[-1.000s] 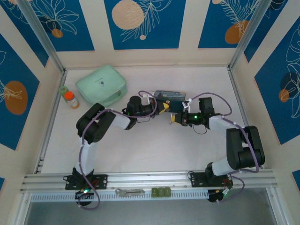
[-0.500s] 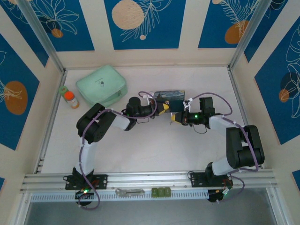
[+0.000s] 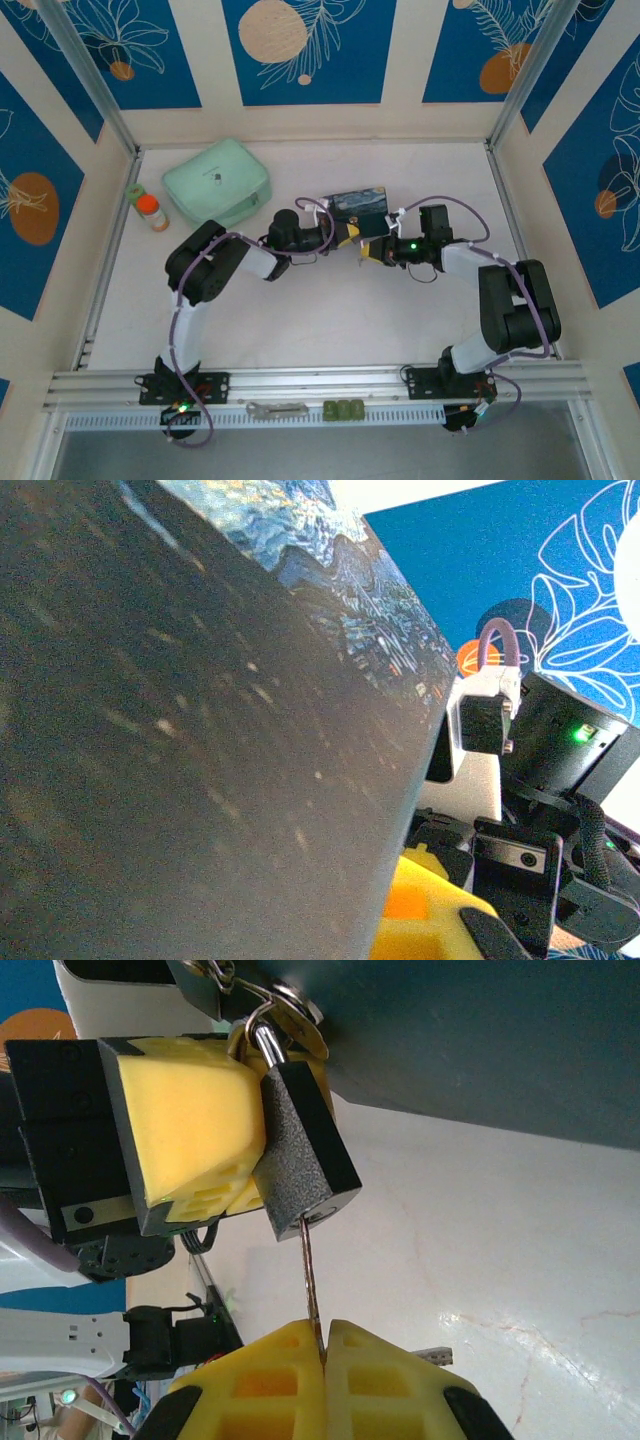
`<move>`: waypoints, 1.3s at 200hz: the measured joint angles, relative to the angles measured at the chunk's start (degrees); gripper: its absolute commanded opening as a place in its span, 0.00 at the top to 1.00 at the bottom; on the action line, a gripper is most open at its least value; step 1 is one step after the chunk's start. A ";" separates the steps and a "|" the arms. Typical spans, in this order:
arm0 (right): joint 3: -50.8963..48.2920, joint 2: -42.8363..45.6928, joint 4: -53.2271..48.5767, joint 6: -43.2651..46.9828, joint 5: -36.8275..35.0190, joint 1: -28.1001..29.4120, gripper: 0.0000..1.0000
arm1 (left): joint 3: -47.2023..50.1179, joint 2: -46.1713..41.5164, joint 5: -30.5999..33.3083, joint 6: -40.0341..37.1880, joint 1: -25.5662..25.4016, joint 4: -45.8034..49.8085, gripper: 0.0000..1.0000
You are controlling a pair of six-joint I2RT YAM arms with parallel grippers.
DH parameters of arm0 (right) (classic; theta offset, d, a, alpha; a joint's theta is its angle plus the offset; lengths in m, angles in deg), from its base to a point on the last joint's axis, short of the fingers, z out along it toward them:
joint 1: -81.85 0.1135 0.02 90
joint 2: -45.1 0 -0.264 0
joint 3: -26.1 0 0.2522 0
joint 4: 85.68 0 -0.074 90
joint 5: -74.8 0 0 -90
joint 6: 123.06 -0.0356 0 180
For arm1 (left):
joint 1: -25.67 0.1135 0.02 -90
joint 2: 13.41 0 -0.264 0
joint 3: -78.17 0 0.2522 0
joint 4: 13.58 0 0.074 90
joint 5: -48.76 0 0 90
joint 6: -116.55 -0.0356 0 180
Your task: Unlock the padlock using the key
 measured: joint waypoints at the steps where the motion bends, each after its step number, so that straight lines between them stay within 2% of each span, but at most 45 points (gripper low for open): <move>1: 0.00 -0.04 0.02 0.00 0.00 0.00 1.00 | 0.00 0.09 0.00 0.04 0.00 -0.09 1.00; 174: 1.07 -2.93 -0.92 1.57 2.23 -0.72 1.00 | 1.95 1.77 0.33 1.44 0.35 -6.14 1.00; 214: 0.96 0.22 -6.38 4.59 -1.73 0.02 1.00 | 2.67 1.75 0.31 -5.11 0.26 -2.34 1.00; 260: 0.96 6.51 -13.75 6.60 -11.63 0.17 1.00 | 2.54 2.19 2.89 -14.05 0.22 6.19 1.00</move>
